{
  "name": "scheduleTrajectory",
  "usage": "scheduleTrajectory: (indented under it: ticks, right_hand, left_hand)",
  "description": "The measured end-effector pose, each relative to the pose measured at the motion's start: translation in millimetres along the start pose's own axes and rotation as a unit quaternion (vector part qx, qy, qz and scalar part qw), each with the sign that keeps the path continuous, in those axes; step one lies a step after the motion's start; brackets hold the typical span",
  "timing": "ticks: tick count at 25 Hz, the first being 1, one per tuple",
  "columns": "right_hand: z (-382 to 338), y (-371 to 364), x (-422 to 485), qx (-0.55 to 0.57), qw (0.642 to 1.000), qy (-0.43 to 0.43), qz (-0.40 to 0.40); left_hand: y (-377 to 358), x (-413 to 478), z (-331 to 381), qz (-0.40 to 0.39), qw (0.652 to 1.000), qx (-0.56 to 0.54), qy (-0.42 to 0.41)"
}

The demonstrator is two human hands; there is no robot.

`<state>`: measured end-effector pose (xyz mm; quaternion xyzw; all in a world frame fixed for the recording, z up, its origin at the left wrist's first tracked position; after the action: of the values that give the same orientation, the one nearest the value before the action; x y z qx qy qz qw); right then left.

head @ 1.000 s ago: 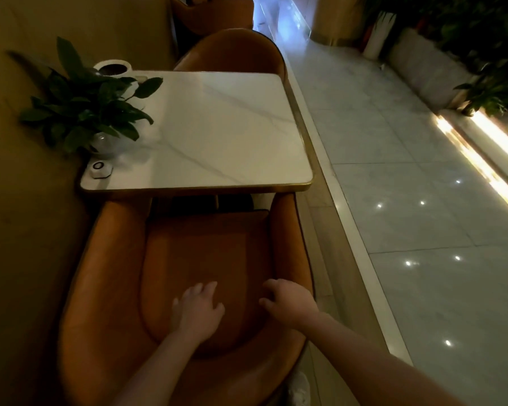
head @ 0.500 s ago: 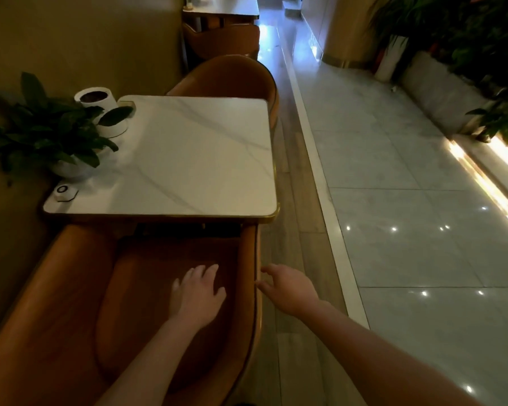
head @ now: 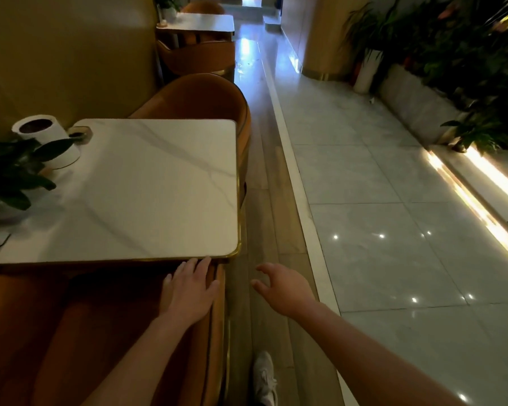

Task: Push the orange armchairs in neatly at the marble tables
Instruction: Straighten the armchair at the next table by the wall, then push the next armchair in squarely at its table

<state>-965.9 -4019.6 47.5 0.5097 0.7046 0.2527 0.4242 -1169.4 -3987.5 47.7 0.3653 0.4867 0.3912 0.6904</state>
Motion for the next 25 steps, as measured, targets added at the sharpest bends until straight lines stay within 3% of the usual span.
scheduleTrajectory:
  ticks: [13, 19, 25]
  right_hand:
    - [94, 122, 155, 0.008, 0.999, -0.021, -0.031]
    - [140, 186, 251, -0.005, 0.999, 0.014, -0.043]
    - [201, 275, 356, -0.023, 0.996, 0.061, -0.063]
  left_hand:
    - [56, 167, 96, -0.011, 1.0, -0.013, 0.013]
    - [77, 265, 143, 0.005, 0.999, -0.017, 0.032]
    - [102, 372, 204, 0.025, 0.993, -0.089, 0.077]
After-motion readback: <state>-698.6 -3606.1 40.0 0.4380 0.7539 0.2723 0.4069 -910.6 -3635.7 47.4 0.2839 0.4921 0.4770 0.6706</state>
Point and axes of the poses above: each hand's wrist, its own x-axis towards the middle knuckle, its own y-axis out of the back of the hand, z = x × y, the point moved 6 cm from there along x, towards the middle knuckle, and after that the axes turned 10 degrees about -z, right-handed, at the moved point
